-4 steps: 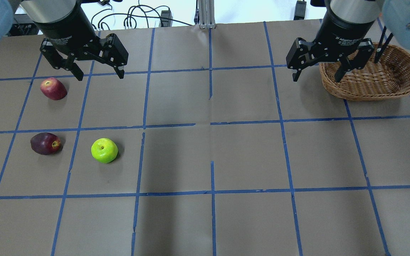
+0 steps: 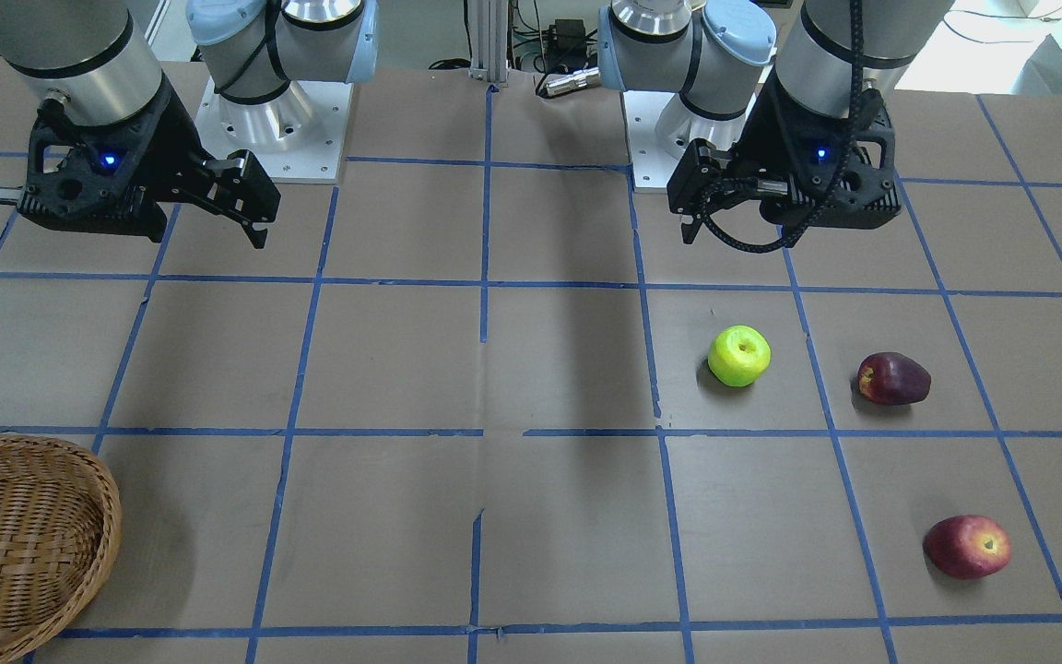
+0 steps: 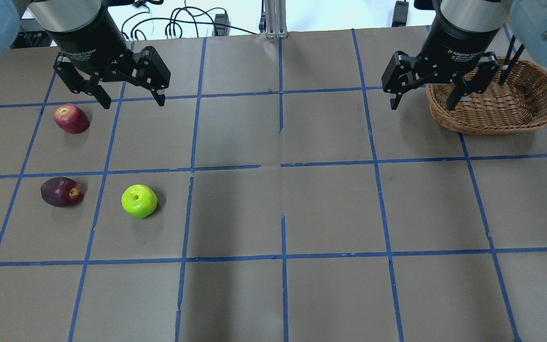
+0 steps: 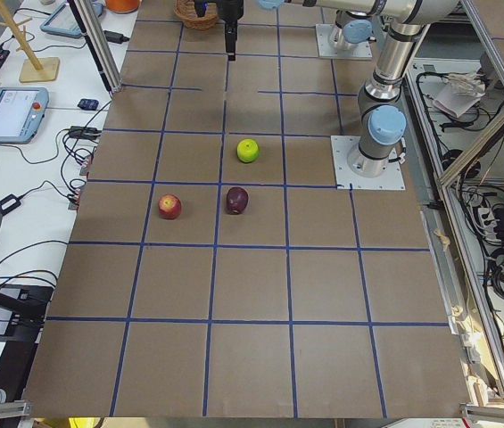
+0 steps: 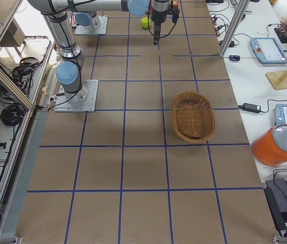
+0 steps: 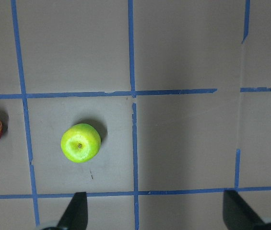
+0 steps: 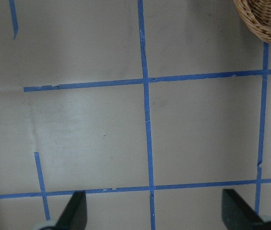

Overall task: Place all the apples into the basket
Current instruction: 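Lower the left gripper onto the green apple and grasp it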

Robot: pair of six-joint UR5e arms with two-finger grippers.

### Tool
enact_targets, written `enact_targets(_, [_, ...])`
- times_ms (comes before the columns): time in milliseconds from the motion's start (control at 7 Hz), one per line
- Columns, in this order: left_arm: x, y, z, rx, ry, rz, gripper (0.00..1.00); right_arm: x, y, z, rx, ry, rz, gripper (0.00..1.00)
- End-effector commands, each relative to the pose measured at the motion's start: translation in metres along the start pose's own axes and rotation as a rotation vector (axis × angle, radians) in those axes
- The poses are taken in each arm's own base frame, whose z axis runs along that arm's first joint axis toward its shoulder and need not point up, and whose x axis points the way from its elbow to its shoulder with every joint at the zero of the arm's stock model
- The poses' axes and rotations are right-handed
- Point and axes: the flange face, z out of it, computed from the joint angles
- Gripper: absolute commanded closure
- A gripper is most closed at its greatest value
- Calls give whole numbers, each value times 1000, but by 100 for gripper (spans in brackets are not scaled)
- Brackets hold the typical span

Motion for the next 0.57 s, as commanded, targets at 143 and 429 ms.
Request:
enact_targets(143, [-42,-17,140,-27,-63,54,0,0,0,1,-5,0,0,0])
enact_targets(429, [-102,6,233,-56,-39,87,0,0,0,1,-2,0,0,0])
